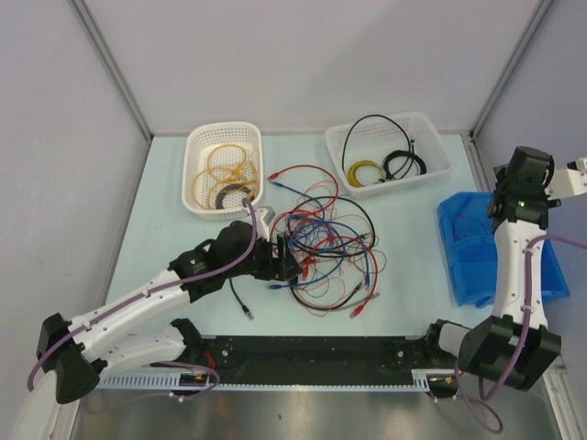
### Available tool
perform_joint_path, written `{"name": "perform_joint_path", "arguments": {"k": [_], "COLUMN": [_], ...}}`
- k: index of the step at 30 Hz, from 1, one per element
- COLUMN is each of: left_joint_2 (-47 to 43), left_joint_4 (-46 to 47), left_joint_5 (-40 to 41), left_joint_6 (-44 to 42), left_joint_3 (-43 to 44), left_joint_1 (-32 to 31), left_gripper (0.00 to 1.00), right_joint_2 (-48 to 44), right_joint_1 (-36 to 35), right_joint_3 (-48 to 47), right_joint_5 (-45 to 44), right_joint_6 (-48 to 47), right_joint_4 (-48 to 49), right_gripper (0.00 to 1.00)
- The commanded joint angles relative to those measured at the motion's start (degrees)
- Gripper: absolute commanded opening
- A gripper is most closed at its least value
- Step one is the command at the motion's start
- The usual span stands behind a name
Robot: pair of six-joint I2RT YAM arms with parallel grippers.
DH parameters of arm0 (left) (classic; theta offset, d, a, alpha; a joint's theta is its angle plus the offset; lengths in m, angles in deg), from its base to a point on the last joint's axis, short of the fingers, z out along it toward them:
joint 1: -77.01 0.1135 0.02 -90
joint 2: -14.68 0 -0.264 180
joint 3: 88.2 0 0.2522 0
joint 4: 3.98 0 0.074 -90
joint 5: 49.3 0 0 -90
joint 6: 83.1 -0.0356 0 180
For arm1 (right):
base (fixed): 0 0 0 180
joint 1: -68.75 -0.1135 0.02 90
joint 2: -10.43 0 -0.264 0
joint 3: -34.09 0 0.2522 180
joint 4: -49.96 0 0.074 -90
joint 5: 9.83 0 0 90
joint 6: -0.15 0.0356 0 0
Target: Untangle the cables
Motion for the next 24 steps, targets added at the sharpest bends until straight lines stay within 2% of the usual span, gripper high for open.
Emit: {"name": "perform_joint_path", "arguments": {"k": [1, 2, 5, 6, 9, 10, 13, 16, 19, 24], "left_joint_2": [-0.64, -0.56, -0.12, 0.58, 2.16, 3.21, 3.66, 2.09, 0.68, 0.76], "left_joint_4": [-0.09, -0.53, -1.23, -1.32, -1.67, -1.85, -2.29, -2.64, -3.78, -5.54], "left_joint_5": [0.75, 1.28, 3.39, 3.83, 3.39, 3.22, 4.00, 6.62, 9.09, 9.90], "left_joint_6": [1.02, 0.94, 0.23, 0.14, 0.49, 0.58, 1.29, 1.99, 2.34, 2.87], "left_joint_3": [0.82, 1.18, 2.58, 3.02, 4.34, 4.60, 4.35, 3.73, 3.73, 3.03], "left_joint_1": [0.13, 0.13, 0.21, 0.21, 0.48, 0.39, 0.56, 0.56, 0.65, 1.27], "left_gripper": [0.77, 0.77, 0.78, 0.78, 0.78, 0.78, 0.78, 0.78, 0.78, 0.78], "right_joint_2": [-5.95, -6.56, -6.92, -6.23, -1.23, 1.66, 5.55, 8.89, 12.41, 18.03], "right_joint_1": [-5.24, -7.25, -19.45, -28.62, -40.36, -46.24, -56.62, -59.82, -60.62, -63.78], "right_joint_3": [-0.83, -0.74, -0.83, -0.83, -0.57, -0.39, 1.80, 6.10, 8.39, 8.49], "right_joint_5": [3.00, 4.31, 12.20, 13.11, 13.99, 13.99, 11.89, 12.75, 20.12, 18.65], "right_joint_6": [3.65, 2.95, -4.15, -6.09, -11.28, -13.64, -16.38, -17.36, -18.06, -21.13], "right_joint_4": [3.46, 4.25, 8.37, 9.43, 7.78, 7.25, 6.36, 8.56, 10.49, 10.23], "right_gripper": [0.70, 0.70, 0.69, 0.69, 0.68, 0.68, 0.68, 0.68, 0.68, 0.69]}}
